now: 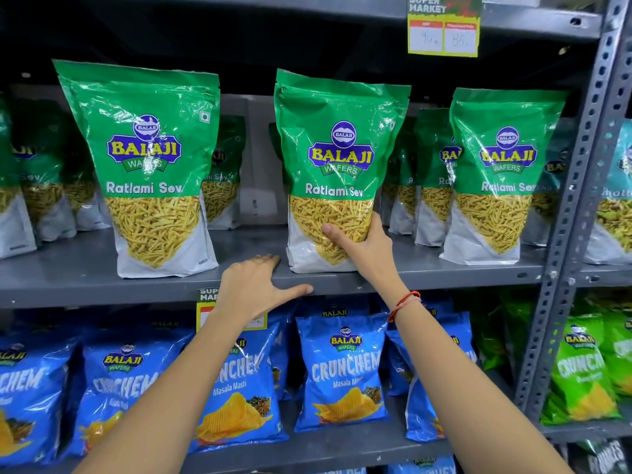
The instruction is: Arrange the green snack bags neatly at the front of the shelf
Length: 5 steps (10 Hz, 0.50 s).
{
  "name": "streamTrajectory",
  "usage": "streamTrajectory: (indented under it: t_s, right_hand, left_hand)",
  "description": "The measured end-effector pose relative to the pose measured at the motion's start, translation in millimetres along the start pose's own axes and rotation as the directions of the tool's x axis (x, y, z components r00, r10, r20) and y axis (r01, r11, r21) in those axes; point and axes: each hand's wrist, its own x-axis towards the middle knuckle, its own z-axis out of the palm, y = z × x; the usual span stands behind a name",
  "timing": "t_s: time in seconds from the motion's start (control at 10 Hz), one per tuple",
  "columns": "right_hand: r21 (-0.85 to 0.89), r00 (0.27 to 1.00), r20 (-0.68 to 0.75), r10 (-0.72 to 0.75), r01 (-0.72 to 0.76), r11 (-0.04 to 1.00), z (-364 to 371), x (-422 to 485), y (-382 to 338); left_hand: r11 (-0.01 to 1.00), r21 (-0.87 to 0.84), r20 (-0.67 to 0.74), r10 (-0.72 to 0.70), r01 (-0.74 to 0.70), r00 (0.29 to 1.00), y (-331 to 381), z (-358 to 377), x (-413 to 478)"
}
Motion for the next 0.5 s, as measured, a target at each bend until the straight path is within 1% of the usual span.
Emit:
streamTrajectory:
  t_s: [0.3,0.4,0.5]
  right_hand:
    - [0.006,0.998,0.055,0.029,-0.030,1.000,-2.5,2.5,-0.4]
    - [-0.017,0.998,0.053,0.016,-0.015,1.000,-5.9,-4.0,-7.2]
    - [-0.054,0.999,-0.003,-0.042,0.041,0.998,-11.4,-10.4,-10.0]
  left_hand:
    - [1.000,-0.021,-0.002,-0.002,0.002,1.000,1.2,0.9,-1.4]
    - [1.000,-0.004,-0.009,-0.001,0.001,1.000,1.2,-1.4,-0.4]
    - [1.000,-0.012,0.009,0.002,-0.002,1.000,1.6,-0.6,-2.5]
